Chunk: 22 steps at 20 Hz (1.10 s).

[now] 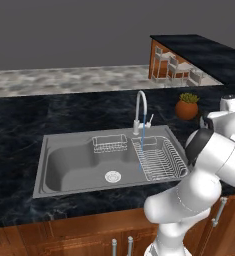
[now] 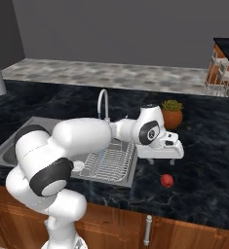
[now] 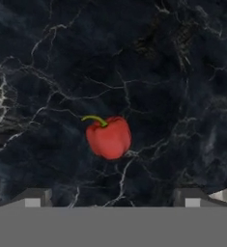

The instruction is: Turn on the sink faucet. Then move the bell pepper from the counter to the sink. Turn off the sink. Move the vegetable from the sink to the pot next to the stove. Finally move the pot to the front center burner.

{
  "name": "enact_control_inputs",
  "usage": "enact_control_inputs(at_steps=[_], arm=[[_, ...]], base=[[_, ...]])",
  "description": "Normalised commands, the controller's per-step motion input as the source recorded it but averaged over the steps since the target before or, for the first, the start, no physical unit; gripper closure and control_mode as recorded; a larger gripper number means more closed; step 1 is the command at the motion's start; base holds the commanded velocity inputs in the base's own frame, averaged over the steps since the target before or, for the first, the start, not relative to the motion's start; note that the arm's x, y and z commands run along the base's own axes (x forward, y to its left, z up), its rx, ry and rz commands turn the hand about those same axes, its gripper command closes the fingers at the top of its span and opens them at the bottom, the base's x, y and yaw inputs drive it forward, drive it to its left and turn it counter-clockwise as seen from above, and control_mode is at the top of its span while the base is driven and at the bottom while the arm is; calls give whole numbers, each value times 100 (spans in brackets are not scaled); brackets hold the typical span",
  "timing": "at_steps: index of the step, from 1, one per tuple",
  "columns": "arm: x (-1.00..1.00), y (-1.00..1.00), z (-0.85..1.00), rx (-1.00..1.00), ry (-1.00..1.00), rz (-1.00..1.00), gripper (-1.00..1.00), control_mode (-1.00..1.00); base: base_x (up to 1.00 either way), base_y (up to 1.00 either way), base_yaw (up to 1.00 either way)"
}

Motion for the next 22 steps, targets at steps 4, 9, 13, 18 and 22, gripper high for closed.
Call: enact_control_inputs(at_steps=[4, 9, 13, 18, 22], arm=[[8, -9, -40, 2, 0, 10, -100, -100], [15, -14, -35, 6, 0, 12, -100, -100], [6, -25, -25, 6, 0, 11, -100, -100], [0, -6, -24, 2, 0, 7, -100, -100], [0, 10, -32, 0, 0, 3, -100, -100]], base=[[0, 0, 0], [0, 0, 0], [0, 0, 0], [0, 0, 0], [0, 0, 0]])
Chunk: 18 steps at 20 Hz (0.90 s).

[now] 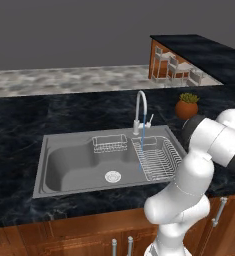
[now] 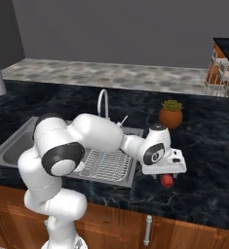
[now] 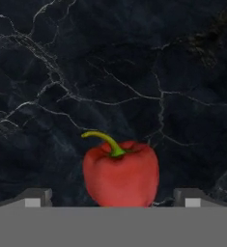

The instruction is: Turn on the sink faucet. Then move the bell pepper from the counter to the sink. Turn off the sink. Move the vegetable from the sink to the pot next to the stove. Finally move the pot to the front center burner.

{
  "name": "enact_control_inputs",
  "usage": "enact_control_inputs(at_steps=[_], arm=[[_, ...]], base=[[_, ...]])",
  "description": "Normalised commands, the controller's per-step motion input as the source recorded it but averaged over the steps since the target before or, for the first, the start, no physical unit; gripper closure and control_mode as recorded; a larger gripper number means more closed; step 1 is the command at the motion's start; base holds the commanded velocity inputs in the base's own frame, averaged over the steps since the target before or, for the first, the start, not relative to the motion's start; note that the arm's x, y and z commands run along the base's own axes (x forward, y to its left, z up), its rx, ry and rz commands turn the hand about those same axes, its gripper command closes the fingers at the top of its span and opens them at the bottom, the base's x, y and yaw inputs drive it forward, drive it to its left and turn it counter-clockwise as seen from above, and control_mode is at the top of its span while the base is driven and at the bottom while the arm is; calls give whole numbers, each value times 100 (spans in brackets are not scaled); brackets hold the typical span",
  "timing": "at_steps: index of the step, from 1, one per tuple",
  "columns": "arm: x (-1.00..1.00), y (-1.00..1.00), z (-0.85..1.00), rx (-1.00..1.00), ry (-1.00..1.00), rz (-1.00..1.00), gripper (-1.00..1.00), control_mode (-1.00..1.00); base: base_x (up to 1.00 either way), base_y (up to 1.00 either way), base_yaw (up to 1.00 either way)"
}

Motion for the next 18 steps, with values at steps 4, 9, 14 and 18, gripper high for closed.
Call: enact_control_inputs(at_steps=[4, 9, 14, 18], arm=[[0, 0, -29, 0, 0, 4, -100, -100], [0, 0, -25, 0, 0, 4, -100, -100], [0, -3, -31, 0, 0, 6, -100, -100], [0, 0, -34, 0, 0, 6, 100, -100]], base=[[0, 0, 0], [0, 0, 0], [0, 0, 0], [0, 0, 0]])
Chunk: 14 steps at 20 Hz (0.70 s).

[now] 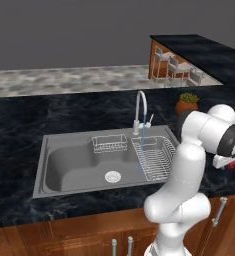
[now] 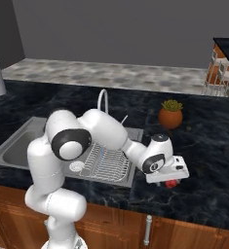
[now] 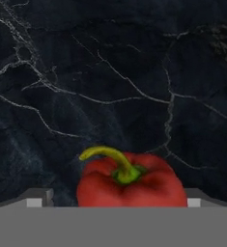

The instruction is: Turn on the sink faucet. Then move the bell pepper from the counter to the sink. Turn off the sink. Move the vegetable from the sink to the pot next to the stove. Finally move the pot to the front center burner.

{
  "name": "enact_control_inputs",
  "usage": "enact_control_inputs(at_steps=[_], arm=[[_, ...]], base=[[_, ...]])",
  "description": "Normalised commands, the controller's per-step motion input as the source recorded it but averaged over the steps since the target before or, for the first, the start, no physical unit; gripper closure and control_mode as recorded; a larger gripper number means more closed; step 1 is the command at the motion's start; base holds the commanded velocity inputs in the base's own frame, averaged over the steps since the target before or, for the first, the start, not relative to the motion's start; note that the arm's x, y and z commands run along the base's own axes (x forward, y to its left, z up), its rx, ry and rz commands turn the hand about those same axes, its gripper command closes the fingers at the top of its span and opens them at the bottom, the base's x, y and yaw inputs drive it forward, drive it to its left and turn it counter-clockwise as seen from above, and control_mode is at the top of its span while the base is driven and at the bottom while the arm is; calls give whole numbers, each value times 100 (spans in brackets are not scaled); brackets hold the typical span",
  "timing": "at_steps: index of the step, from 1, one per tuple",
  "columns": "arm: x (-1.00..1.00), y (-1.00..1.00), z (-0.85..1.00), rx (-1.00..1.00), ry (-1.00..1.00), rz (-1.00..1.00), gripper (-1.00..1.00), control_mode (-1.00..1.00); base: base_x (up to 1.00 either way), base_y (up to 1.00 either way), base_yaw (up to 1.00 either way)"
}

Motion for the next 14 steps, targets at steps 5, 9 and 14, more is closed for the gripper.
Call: enact_control_inputs(at_steps=[5, 9, 14], arm=[[0, 0, -16, 0, 0, 3, 100, -100], [-1, 35, 4, 2, 0, 0, 100, -100], [-6, 96, 10, 0, 0, 0, 100, -100]], base=[[0, 0, 0], [0, 0, 0], [0, 0, 0]])
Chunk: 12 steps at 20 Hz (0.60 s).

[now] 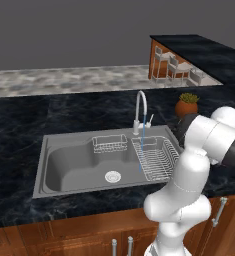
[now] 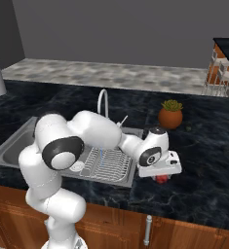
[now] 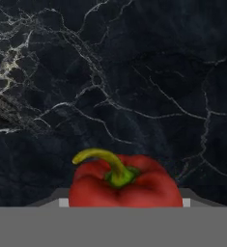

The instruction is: Turn on the sink faucet. Then move the bell pepper from the counter to the sink. Turn off the sink. Move the vegetable from the sink to the pot next to the stove. Finally move the pot to the front center burner.

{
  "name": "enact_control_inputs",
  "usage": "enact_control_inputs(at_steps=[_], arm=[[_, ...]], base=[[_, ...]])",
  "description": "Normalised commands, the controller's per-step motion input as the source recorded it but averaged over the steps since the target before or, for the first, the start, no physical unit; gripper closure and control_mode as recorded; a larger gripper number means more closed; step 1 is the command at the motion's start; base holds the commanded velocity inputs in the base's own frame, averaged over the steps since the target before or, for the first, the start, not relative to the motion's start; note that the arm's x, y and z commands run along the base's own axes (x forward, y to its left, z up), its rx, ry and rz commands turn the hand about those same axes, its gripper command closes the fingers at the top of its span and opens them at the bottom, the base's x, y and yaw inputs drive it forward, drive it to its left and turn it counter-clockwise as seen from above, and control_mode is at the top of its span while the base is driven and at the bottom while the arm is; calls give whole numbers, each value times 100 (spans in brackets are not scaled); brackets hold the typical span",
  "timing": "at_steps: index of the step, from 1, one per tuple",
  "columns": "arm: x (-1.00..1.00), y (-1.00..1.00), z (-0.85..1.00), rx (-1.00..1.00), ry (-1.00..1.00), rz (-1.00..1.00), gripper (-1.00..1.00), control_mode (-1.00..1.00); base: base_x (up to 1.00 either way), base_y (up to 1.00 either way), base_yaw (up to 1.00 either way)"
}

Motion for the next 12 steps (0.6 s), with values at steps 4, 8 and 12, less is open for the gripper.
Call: enact_control_inputs(at_steps=[4, 8, 12], arm=[[-9, 100, 20, 0, 2, 0, 100, -100], [-11, 100, 27, 0, 5, 0, 100, -100], [-4, 100, 20, 0, 9, 0, 100, -100]], base=[[0, 0, 0], [0, 0, 0], [0, 0, 0]])
